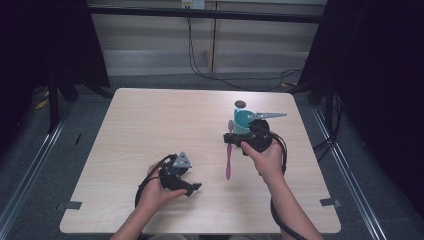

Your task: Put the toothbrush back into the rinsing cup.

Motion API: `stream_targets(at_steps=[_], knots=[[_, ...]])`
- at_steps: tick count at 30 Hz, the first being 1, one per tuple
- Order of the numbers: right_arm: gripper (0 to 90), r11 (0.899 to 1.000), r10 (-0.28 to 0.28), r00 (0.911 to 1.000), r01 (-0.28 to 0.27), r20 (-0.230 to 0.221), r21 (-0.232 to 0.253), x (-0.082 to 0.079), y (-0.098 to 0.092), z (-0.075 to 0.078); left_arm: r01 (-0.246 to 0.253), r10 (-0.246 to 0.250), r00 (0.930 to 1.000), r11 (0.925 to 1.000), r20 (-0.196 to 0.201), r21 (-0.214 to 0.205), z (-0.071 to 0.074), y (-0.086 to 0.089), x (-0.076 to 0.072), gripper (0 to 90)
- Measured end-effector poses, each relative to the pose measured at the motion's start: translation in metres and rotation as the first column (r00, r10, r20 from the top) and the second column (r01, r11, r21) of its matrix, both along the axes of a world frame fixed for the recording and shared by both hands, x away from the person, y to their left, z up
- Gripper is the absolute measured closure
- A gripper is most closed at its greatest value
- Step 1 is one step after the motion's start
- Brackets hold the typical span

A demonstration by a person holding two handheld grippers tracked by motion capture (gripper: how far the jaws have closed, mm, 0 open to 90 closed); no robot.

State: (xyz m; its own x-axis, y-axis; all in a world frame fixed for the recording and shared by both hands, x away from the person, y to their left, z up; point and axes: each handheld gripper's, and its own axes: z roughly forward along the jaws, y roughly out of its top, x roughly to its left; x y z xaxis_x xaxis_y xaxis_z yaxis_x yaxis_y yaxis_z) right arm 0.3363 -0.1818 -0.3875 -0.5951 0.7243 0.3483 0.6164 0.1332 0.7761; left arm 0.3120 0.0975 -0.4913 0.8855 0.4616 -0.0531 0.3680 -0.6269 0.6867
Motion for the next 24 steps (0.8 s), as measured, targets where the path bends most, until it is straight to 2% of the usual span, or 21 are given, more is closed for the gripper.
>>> stream_targets(at_steps=[2,6,7,15,16,17,20,24], knots=[[84.2,1.0,-0.004,1.0,0.004,-0.002,0.003,0.0,-0.002,0.001,0.005,-0.006,0.9999,0.9998,0.01,0.022,-0.001,0.004,0.001,20.0],[84.2,1.0,-0.011,0.9999,0.011,0.002,0.005,0.0,-0.005,0.002,-0.015,0.015,0.9998,0.9999,0.012,-0.001,-0.005,0.009,0.002,19.3],[84.2,1.0,-0.013,0.9999,0.013,0.001,0.004,0.0,-0.006,0.002,-0.006,0.006,0.9999,0.9999,0.015,0.011,-0.005,0.011,0.003,19.1],[84.2,1.0,-0.018,0.9998,0.018,0.013,-0.006,0.001,-0.01,0.006,-0.024,0.024,0.9997,0.9997,0.005,0.005,-0.01,0.02,0.002,19.0],[84.2,1.0,-0.019,0.9997,0.019,0.015,-0.006,0.001,-0.01,0.006,-0.03,0.03,0.9995,0.9995,0.006,-0.007,-0.011,0.02,0.002,18.9],[84.2,1.0,-0.022,0.9997,0.022,0.014,-0.005,0.002,-0.011,0.007,-0.03,0.03,0.9995,0.9995,0.003,0.003,-0.012,0.021,0.002,18.8],[84.2,1.0,-0.026,0.9995,0.026,0.017,-0.012,0.002,-0.013,0.009,-0.037,0.037,0.9992,0.9993,0.014,-0.011,-0.014,0.022,0.002,17.7],[84.2,0.999,-0.035,0.999,0.035,0.026,-0.013,0.004,-0.015,0.013,-0.029,0.029,0.9992,0.9996,0.029,-0.007,-0.015,0.023,0.002,16.1]])
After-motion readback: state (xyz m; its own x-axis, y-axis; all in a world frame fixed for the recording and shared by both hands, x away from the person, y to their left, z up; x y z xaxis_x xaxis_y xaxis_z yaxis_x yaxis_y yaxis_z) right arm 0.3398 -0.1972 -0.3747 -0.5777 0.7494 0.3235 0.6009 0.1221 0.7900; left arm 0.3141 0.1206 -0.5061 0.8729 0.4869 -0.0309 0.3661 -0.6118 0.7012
